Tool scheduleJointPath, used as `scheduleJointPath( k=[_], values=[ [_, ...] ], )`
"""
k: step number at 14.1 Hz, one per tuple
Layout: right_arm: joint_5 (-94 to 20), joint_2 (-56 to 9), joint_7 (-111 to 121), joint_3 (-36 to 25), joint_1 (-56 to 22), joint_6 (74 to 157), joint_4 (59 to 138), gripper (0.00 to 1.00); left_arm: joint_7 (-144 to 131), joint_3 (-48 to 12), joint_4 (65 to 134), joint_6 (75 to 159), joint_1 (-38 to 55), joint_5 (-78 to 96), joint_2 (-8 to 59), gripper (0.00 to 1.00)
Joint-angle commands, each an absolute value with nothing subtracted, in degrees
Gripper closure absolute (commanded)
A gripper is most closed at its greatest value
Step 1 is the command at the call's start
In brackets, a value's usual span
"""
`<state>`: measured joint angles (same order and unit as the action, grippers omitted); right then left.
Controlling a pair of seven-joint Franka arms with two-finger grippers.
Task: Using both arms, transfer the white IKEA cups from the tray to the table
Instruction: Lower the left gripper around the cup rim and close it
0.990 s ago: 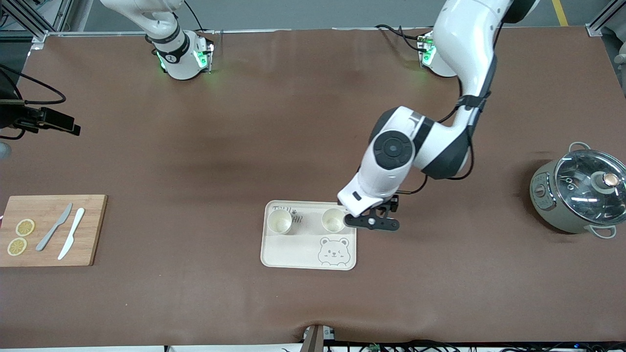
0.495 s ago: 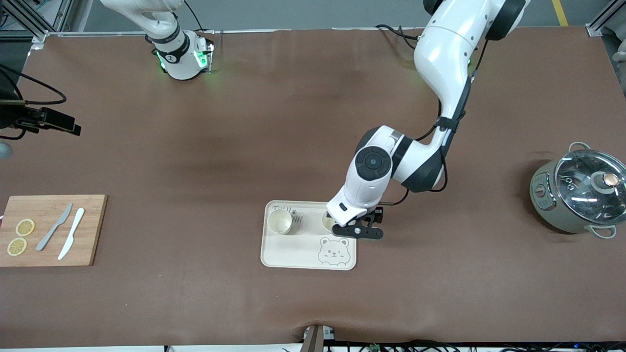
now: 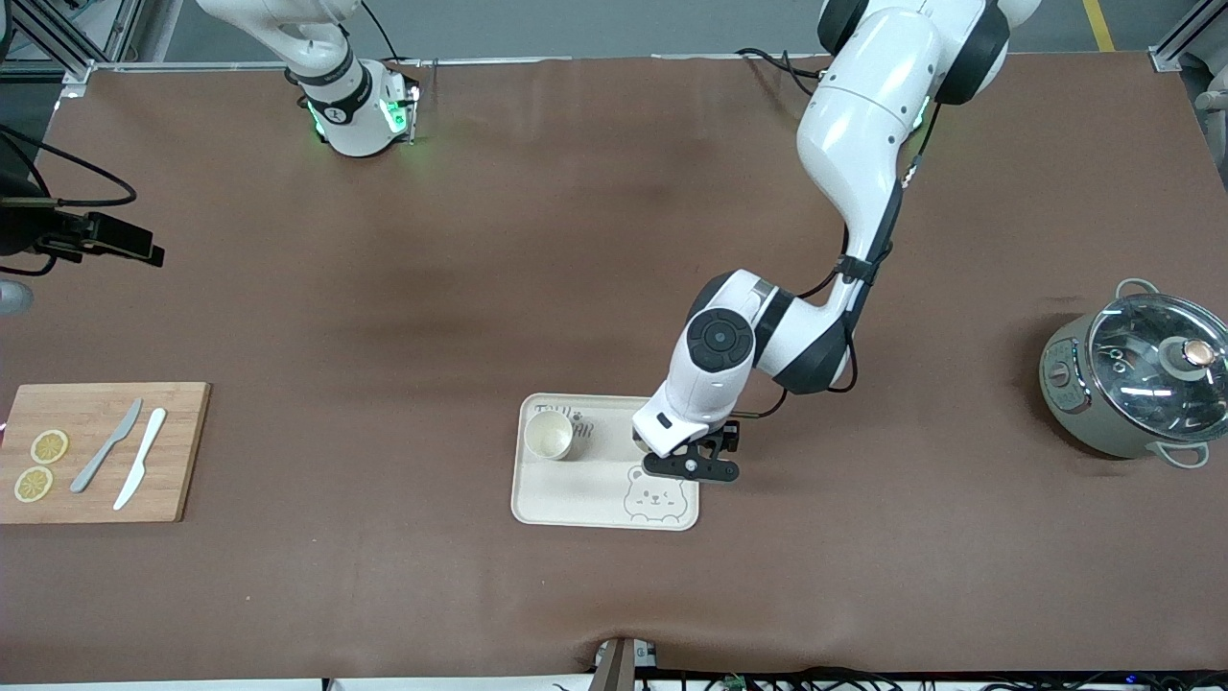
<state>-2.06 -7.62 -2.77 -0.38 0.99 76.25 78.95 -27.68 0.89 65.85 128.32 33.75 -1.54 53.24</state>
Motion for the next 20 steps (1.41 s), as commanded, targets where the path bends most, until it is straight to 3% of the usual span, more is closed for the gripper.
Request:
scheduleJointPath(
  k=[1,16,19,20],
  values=[
    [-2.9,-6.9,-2.8,-0.3,1.0,76.9,78.8,0.0,-29.6,1.4,63.7,128.6,34.4,-2.3,54.8,0.0],
    [-3.1,-6.6,-2.7,-0.3,0.7,77.0,79.5,0.0,-34.7,1.1,64.3,128.6,35.7,-2.0,56.9,0.0],
    [-3.1,-6.8,-2.7,-0.3,0.7,77.0,79.2,0.0,-34.7,1.1,64.3,128.5,35.6,-2.0,56.8,0.16],
    [-3.1,-6.7,-2.8,-0.3,0.6,76.6,79.2,0.0,-34.7,1.1,64.3,128.3,35.6,-2.0,56.7,0.32]
  ],
)
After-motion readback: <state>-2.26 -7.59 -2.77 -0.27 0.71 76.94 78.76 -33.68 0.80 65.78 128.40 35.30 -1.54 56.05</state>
